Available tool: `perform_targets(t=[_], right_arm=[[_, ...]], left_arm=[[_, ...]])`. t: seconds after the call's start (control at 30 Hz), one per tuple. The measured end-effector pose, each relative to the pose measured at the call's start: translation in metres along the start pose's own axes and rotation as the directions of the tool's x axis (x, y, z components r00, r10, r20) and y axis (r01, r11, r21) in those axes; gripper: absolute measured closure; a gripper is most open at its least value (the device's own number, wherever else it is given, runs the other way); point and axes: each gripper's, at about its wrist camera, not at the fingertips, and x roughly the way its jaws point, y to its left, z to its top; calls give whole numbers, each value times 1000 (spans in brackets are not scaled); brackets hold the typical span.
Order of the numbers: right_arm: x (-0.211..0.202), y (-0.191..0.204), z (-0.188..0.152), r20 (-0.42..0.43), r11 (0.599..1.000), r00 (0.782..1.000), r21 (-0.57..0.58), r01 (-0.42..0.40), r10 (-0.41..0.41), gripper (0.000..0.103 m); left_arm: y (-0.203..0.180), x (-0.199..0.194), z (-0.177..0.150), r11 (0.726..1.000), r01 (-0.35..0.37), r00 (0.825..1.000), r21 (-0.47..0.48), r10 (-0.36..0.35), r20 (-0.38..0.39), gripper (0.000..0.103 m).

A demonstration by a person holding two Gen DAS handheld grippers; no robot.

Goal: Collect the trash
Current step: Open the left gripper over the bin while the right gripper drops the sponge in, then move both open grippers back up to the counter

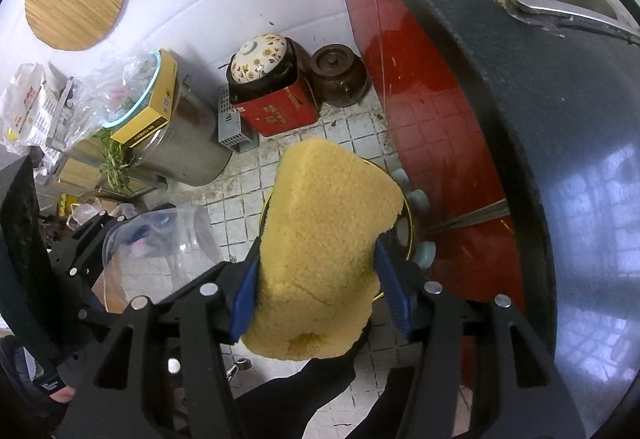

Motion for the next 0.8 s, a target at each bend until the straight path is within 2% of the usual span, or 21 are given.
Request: perform_targets(t=[0.17, 0.47, 0.6, 0.7, 0.8], right_arm=[[5, 0, 5, -16, 1000, 1000, 4, 0, 0, 37], [-7, -2, 5, 8, 1000, 1000, 4, 2, -2, 34], [-33, -7, 2, 56, 1000, 998, 22, -6, 4, 34], [-61, -20, -6, 101, 999, 995, 44, 19, -23, 26], [-96, -42, -23, 154, 995, 987, 92, 40, -54, 25]], left_arm=[[-2, 6, 0, 1000, -1, 1000, 5, 1, 3, 15], [-3, 11, 0, 1000, -28, 1000, 10, 28, 0, 12], [-8, 4, 4, 999, -34, 999, 20, 34, 7, 12], [-26, -12, 10, 996, -46, 999, 75, 44, 30, 10], [-48, -28, 16, 989, -54, 998, 138, 48, 49, 7]])
